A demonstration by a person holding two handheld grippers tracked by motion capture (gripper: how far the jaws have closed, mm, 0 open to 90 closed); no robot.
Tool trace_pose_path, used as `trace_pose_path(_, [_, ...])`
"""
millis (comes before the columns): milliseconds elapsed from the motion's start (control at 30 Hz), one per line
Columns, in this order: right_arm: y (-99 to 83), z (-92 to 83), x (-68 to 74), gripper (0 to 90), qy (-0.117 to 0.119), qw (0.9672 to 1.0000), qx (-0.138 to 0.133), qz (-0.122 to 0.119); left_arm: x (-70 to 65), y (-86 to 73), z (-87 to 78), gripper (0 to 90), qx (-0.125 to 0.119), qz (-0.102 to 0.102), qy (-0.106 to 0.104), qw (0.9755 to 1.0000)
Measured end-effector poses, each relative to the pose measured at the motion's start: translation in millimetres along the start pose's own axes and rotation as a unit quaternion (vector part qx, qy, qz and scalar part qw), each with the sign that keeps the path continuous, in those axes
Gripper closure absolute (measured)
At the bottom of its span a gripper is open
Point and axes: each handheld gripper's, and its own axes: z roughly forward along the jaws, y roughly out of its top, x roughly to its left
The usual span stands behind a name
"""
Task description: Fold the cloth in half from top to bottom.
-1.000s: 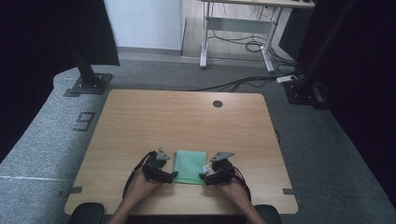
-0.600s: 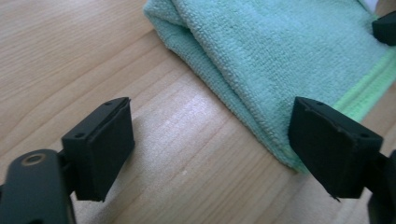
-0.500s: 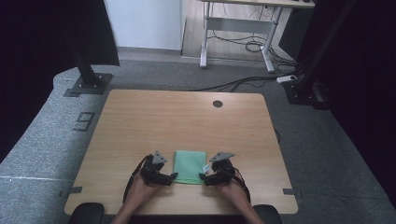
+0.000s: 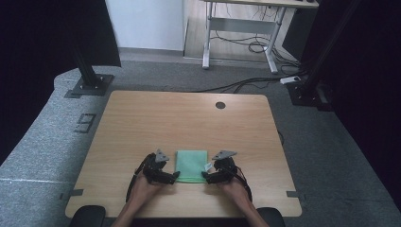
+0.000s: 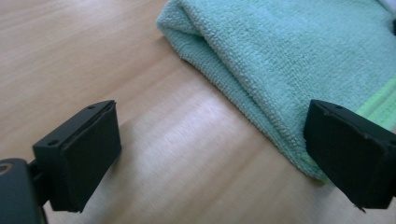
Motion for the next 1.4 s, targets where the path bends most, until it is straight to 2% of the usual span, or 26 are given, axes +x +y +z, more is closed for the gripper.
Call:
trace_pose_path(100, [2.9,3.0,-2.5,14.2,-0.002,1.0000,-0.002,0.002,4.7,4.0,3.3,3.6,-0.001,0.003,0.007,1.0000])
trace_pose_path(800, [27.9,26.1,-25.4,14.3,-0.013,0.9998,-0.005,0.013,35.9,26.5,23.5,3.0,-0.006,-0.021,0.028,0.9994])
trace_pose_path(1100, [34.0,32.0,-33.7,14.3,-0.019,0.9996,-0.008,0.018,42.3,33.0,29.1,3.0,-0.006,-0.027,0.034,0.9991])
trace_pose_path(1400, [36.9,34.6,-37.7,14.5,-0.021,0.9994,-0.009,0.028,42.4,33.6,29.6,3.1,-0.008,-0.028,0.036,0.9989])
